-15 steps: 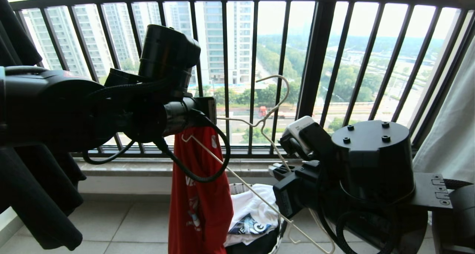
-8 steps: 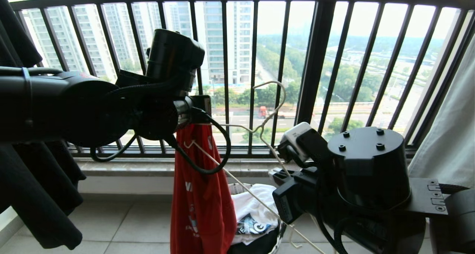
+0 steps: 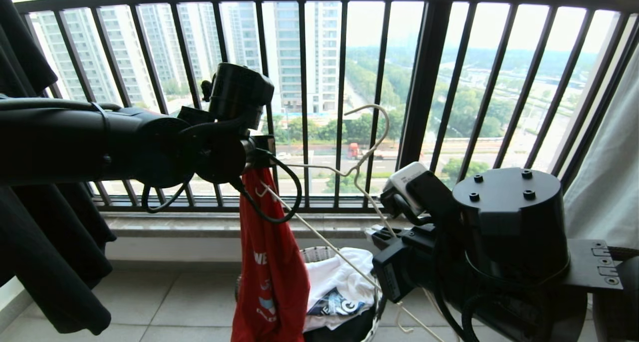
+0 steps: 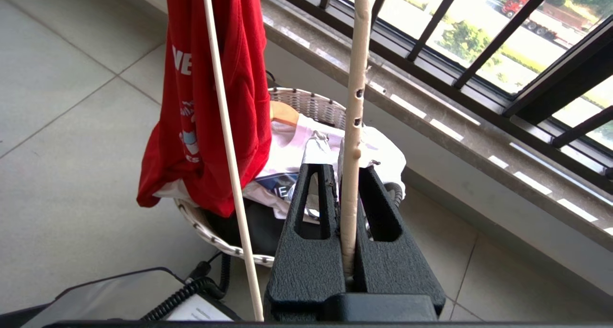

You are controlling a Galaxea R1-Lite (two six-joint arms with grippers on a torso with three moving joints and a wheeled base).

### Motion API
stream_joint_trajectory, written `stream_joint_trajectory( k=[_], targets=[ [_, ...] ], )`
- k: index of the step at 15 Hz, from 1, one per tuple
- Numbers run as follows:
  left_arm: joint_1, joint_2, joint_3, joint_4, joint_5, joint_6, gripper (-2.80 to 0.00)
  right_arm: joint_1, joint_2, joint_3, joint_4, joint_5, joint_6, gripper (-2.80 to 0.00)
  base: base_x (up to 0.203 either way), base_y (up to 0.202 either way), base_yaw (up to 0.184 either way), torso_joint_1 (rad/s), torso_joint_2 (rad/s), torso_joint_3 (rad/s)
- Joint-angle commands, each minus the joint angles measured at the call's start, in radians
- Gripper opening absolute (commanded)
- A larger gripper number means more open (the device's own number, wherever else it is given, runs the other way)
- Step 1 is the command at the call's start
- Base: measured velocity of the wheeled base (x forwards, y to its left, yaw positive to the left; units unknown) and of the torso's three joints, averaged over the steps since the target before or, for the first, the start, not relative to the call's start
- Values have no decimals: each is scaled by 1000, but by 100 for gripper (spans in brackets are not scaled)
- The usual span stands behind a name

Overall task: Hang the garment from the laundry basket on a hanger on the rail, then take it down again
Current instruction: Hang the clothes on the clothes rack

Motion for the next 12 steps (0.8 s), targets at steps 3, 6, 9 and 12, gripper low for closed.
stream_joint_trajectory(
  k=[3, 6, 9, 12],
  targets=[
    [2, 30, 2, 0, 3, 7, -280, 2, -10, 37, 14, 4, -51, -280, 0, 0, 0, 0, 0, 0],
    [0, 32, 3, 0, 3, 7, -280, 2, -24, 53, 15, 13, -79, -280, 0, 0, 0, 0, 0, 0],
    [2, 57, 2, -3, 3, 7, -280, 10, -32, 72, 17, 29, -98, -280, 0, 0, 0, 0, 0, 0],
    [2, 58, 0, -4, 3, 6, -280, 16, -59, 119, 14, 78, -157, -280, 0, 0, 0, 0, 0, 0]
  ],
)
